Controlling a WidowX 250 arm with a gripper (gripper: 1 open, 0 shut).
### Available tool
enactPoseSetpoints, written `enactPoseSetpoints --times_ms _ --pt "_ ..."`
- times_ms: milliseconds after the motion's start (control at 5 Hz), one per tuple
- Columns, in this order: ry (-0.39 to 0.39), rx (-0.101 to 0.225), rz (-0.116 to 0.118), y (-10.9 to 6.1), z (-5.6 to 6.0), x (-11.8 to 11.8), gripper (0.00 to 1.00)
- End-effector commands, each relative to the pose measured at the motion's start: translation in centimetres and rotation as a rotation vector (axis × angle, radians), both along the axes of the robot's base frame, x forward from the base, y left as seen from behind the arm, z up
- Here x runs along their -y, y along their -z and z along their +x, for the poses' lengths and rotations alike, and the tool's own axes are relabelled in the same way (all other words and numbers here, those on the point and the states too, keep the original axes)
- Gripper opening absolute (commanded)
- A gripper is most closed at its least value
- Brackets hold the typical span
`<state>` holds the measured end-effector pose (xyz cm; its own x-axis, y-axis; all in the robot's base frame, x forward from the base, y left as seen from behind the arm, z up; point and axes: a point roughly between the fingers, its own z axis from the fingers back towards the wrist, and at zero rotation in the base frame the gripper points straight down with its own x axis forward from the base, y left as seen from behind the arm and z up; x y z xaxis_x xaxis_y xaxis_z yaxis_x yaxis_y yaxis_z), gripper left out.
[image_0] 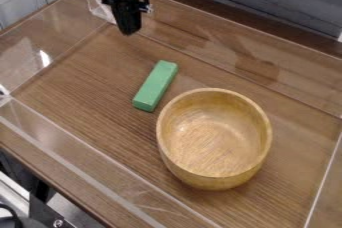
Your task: Remove the green block from inside the brown bowl and put it on the table
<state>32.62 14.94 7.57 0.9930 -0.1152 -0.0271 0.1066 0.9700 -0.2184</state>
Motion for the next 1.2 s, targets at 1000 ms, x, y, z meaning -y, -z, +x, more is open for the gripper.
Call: enactPoseSetpoints --times_ms 1000 --pt "-0.018 0.006 0.033 0.4 0.1 -3.9 0.0"
